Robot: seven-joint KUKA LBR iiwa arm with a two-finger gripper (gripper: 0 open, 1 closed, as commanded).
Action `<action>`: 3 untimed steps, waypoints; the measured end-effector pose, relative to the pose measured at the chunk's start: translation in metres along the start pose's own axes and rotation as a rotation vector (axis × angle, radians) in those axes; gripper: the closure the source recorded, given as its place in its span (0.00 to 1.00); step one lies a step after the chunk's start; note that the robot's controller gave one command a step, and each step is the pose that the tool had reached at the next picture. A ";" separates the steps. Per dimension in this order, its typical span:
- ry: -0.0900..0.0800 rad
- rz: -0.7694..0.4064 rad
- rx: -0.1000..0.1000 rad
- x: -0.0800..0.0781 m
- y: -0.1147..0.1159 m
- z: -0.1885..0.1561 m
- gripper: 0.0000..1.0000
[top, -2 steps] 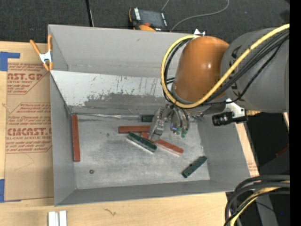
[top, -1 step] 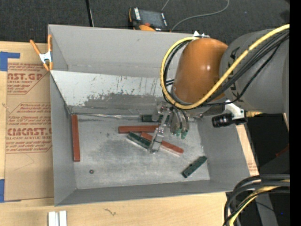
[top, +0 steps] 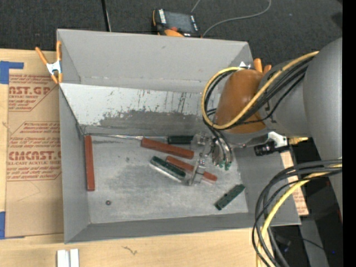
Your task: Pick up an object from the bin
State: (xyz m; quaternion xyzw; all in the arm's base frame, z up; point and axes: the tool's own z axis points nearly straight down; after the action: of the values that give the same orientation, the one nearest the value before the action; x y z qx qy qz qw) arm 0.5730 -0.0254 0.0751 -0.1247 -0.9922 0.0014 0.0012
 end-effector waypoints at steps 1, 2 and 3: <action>-0.002 -0.069 -0.004 0.011 0.042 0.006 0.00; -0.003 -0.066 -0.003 0.011 0.040 0.005 1.00; -0.009 -0.055 -0.003 0.036 -0.014 -0.110 1.00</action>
Offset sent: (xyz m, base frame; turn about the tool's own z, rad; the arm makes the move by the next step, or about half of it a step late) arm -0.0005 0.0412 -0.0051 -0.0663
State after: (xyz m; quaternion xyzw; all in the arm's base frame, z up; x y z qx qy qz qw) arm 0.5349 -0.0300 0.1847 -0.0972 -0.9953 0.0005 -0.0036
